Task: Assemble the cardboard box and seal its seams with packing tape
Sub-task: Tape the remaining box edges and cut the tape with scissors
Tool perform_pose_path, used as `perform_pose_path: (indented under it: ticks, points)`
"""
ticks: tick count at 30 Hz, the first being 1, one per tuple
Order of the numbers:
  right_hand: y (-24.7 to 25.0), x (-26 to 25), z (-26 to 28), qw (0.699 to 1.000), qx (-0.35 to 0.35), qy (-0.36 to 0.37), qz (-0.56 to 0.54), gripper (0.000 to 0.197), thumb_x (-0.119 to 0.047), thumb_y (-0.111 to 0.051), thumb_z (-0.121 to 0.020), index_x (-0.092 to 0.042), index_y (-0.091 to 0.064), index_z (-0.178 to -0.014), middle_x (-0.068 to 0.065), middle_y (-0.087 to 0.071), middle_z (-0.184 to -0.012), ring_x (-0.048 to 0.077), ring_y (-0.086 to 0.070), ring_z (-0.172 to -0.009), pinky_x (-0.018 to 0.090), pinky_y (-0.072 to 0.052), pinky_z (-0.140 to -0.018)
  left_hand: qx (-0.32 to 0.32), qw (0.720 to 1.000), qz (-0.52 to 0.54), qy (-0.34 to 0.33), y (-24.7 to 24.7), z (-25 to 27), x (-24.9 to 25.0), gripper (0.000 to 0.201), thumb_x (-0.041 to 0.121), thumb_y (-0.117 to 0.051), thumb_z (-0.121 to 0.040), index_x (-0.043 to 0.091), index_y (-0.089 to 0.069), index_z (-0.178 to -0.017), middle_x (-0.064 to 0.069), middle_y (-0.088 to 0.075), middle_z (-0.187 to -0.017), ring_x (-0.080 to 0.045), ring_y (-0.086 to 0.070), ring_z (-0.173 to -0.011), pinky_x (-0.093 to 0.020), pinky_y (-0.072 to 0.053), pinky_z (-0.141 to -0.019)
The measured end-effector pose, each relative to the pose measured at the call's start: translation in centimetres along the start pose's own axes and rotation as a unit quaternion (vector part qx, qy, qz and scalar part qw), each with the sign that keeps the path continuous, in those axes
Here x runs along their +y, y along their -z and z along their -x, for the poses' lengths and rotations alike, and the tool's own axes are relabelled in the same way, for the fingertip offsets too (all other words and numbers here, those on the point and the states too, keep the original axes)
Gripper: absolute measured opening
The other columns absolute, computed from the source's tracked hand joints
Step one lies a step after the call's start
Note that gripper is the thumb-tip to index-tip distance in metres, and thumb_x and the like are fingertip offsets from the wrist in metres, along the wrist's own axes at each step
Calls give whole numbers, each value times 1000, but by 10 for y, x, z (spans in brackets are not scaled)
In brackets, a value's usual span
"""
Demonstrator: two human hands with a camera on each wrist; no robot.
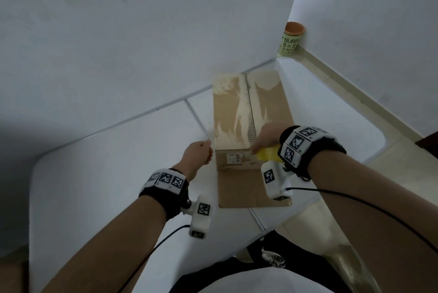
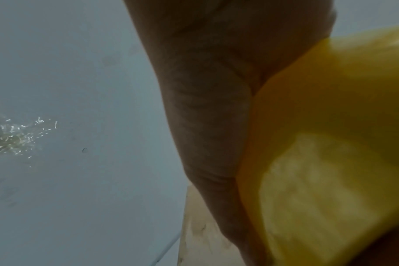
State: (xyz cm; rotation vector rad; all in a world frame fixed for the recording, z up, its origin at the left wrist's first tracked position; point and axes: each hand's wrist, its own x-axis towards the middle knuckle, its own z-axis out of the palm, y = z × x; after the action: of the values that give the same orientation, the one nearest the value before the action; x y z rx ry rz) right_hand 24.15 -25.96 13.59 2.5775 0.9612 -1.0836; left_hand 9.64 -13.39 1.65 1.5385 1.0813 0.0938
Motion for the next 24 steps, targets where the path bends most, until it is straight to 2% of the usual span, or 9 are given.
perform_pose_path:
  ticks: [3,5,8,10,12,13,16,19,24]
  points:
    - [0,1,1,1000,0,0,2,58,-43,-68,-84,-2,-56,-124,13,-59,-124,27,-56,-104,35,-46,-89,16,987,-140,-72,-17,-3,16,35,30,-34,-101,8,-45,-75,-5,-50,-75,-23,-48,-73,-32,-39,-68]
    - [1,2,1,1000,-1,-1,2,59,-43,-68,-84,-3,-55,-124,13,-59,-124,26,-54,-99,34,-46,-87,55,982,-149,-107,-21,-6,22,33,26,-32,-101,5,-47,-80,-8,-49,-81,-25,-47,-76,-30,-35,-66]
    - [1,3,1,1000,-4,-1,-5,58,-43,-68,-84,-2,-55,-124,12,-59,-119,23,-51,-92,32,-45,-81,41,992,-106,-56,-27,-11,20,33,12,-27,-100,5,-45,-127,-17,-48,-103,-29,-48,-93,-36,-42,-77]
    - [1,4,1,1000,-7,-1,-10,58,-43,-68,-84,-2,-56,-123,11,-57,-107,24,-51,-91,32,-44,-80,25,999,-14,-34,-23,-16,12,43,23,-29,-101,6,-37,-140,-20,-49,-107,-32,-50,-96,-42,-45,-84]
    - [2,4,1,1000,-8,0,-12,57,-43,-68,-84,-3,-56,-122,8,-53,-101,24,-51,-91,32,-45,-80,-4,999,36,-5,-9,-19,10,58,51,-27,-100,4,-54,-120,-15,-58,-101,-28,-56,-90,-41,-49,-85]
    - [2,5,1,1000,-8,1,-13,57,-43,-68,-84,-3,-56,-122,8,-53,-101,24,-51,-92,32,-45,-81,-7,999,45,6,-3,-18,6,62,56,-27,-98,4,-59,-108,-13,-61,-97,-25,-58,-87,-40,-51,-85]
    - [3,4,1,1000,-6,2,-9,57,-43,-67,-84,-4,-54,-124,11,-58,-114,27,-56,-105,35,-48,-91,-40,998,50,19,12,-7,-5,49,45,-40,-100,3,-61,-86,-12,-63,-85,-23,-61,-78,-35,-55,-83]
    - [3,2,2,1000,-4,3,-2,57,-43,-66,-85,-5,-54,-126,13,-58,-125,28,-56,-115,38,-48,-98,-107,993,47,4,3,-2,-10,40,40,-55,-95,2,-61,-86,-13,-63,-84,-21,-62,-79,-34,-56,-85]
    - [3,2,2,1000,-7,7,1,59,-42,-66,-86,-3,-52,-129,13,-56,-128,29,-55,-117,37,-47,-97,-76,996,-2,-51,-9,-3,-14,37,38,-68,-86,8,-51,-75,-16,-68,-82,-23,-65,-76,-35,-59,-79]
